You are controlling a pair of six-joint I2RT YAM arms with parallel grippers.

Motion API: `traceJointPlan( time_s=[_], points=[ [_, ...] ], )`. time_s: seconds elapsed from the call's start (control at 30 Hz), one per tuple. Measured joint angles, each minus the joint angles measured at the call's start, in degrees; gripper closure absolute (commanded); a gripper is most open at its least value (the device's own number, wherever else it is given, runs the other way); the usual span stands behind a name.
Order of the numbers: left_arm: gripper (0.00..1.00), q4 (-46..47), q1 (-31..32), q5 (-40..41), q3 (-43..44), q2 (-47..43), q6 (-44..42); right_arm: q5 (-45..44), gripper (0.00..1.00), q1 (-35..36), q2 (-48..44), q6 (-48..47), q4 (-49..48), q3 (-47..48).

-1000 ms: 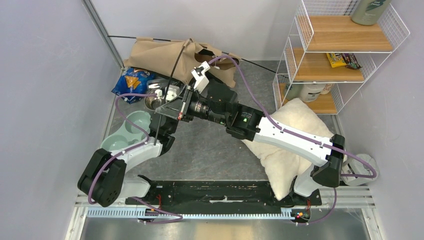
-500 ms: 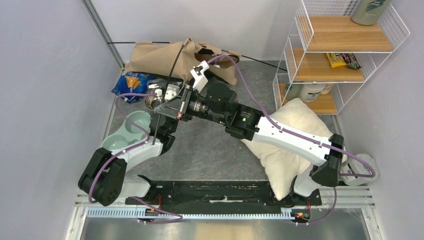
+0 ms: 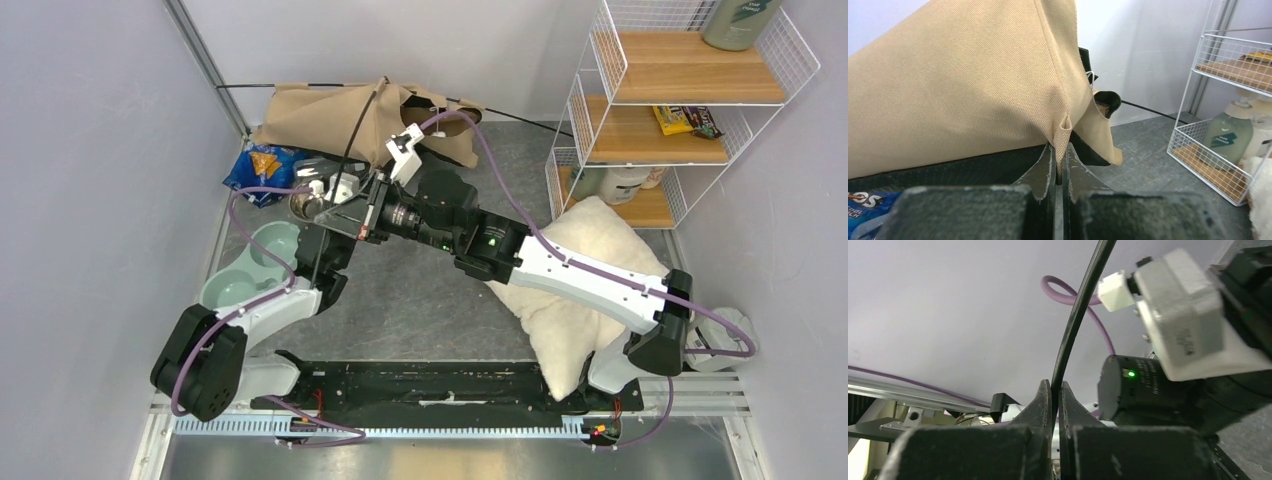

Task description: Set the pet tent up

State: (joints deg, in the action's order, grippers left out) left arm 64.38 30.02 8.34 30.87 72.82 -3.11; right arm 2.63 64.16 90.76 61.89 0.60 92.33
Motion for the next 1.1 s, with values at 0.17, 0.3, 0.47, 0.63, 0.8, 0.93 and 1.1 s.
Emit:
traceJointPlan(
  time_s=[0.17,0.3,0.47,0.63,0.8,0.93,1.1],
  points=[
    [0.98,-3.50,0.00,-1.81,-1.53,-4.33,1.86,-1.25,1.00,0.00,-3.48,-2.58,-1.18,-5.18],
    [0.98,-7.13,-0.07,-3.21,-2.49,-7.67,3.32,-2.51,1.00,0.02,-6.86,-4.92,-2.19,-10.05],
    [0.98,-11.82,-0.59,-5.44,-4.33,-12.22,5.33,-3.67,1.00,0.24,-8.66,-7.63,-3.58,-13.03],
    [0.98,-20.33,-0.70,-8.31,-4.55,-19.23,7.85,-5.97,1.00,0.20,-8.83,-10.25,-5.79,-15.78],
    [0.98,-30.36,-0.79,-9.94,-4.35,-25.86,10.36,-8.55,1.00,-0.39,-8.83,-12.83,-7.23,-17.57],
    [0.98,-38.77,-0.96,-10.60,-3.43,-30.91,12.15,-10.14,1.00,-0.85,-8.83,-14.58,-8.07,-18.18],
    [0.98,-46.53,-1.31,-10.62,-2.60,-35.58,13.62,-11.69,1.00,-1.27,-8.44,-15.85,-10.08,-18.95]
  ],
)
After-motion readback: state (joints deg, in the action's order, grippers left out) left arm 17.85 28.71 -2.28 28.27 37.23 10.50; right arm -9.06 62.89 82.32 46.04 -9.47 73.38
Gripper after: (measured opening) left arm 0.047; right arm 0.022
